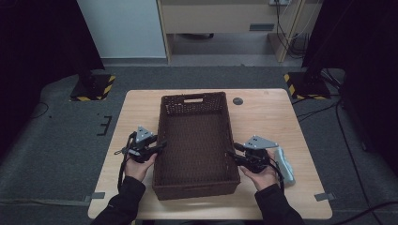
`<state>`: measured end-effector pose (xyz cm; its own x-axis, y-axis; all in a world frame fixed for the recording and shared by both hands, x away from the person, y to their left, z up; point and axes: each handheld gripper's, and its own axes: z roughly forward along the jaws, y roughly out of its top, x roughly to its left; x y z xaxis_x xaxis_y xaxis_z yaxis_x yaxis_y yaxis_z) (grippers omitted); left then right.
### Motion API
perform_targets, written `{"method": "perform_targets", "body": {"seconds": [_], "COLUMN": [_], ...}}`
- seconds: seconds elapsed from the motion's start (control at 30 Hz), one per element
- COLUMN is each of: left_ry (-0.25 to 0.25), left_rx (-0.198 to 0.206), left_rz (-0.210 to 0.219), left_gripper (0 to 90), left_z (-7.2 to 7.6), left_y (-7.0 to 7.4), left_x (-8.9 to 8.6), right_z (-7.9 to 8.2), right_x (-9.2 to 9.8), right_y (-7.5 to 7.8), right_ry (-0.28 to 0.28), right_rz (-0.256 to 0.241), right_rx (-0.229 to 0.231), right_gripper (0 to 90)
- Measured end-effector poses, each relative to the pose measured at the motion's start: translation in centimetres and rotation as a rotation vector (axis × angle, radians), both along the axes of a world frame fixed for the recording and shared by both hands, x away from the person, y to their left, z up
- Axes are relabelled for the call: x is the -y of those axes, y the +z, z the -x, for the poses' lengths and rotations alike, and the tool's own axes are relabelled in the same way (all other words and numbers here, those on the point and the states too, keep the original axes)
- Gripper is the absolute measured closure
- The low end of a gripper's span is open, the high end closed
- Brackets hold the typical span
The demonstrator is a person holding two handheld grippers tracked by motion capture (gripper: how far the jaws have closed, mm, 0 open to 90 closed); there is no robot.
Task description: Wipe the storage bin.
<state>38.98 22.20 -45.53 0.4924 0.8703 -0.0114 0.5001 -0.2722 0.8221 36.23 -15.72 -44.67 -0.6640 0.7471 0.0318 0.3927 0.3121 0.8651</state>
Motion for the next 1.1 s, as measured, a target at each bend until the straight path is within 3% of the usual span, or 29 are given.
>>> {"method": "perform_targets", "body": {"seconds": [0.1,0.17,0.27,0.3,0.5,0.57,0.67,0.8,0.97,1.1], "left_ry": [-0.002,-0.001,-0.003,-0.005,-0.006,-0.009,-0.004,0.003,-0.007,-0.016], "left_rx": [-0.002,0.001,0.002,0.004,0.007,-0.009,0.000,-0.003,-0.015,-0.014], "left_rz": [-0.021,-0.033,-0.024,-0.023,-0.032,-0.030,-0.056,-0.056,-0.026,-0.035], "left_gripper": [54.5,55.3,55.7,55.7,56.8,57.8,58.0,56.8,57.4,56.9], "left_z": [-0.1,-0.3,-0.4,-0.4,-0.5,-0.4,-0.2,-0.2,-0.3,-0.5], "left_y": [0.1,0.2,0.1,0.1,0.1,0.2,0.3,0.3,0.2,0.2], "left_x": [0.2,0.2,0.1,0.1,0.0,0.0,0.2,0.3,0.1,0.0], "right_z": [-0.4,-0.8,-1.4,-1.4,-0.8,-0.5,-0.3,-0.5,-0.7,-1.0], "right_x": [0.0,-0.1,-0.4,-0.3,-0.5,-0.6,-0.5,-0.2,1.8,4.3], "right_y": [0.0,-0.1,-0.5,-0.7,-0.5,-0.4,-0.4,-0.2,1.0,1.2], "right_ry": [-0.026,-0.036,-0.049,-0.045,-0.042,-0.047,-0.044,-0.037,-0.089,-0.160], "right_rz": [-0.029,-0.014,-0.013,-0.034,-0.028,-0.024,-0.021,-0.027,-0.080,-0.073], "right_rx": [0.016,0.027,0.022,0.016,0.000,-0.002,-0.005,-0.008,0.053,0.060], "right_gripper": [57.4,56.6,57.3,58.0,59.4,59.3,58.7,52.6,42.9,40.9]}}
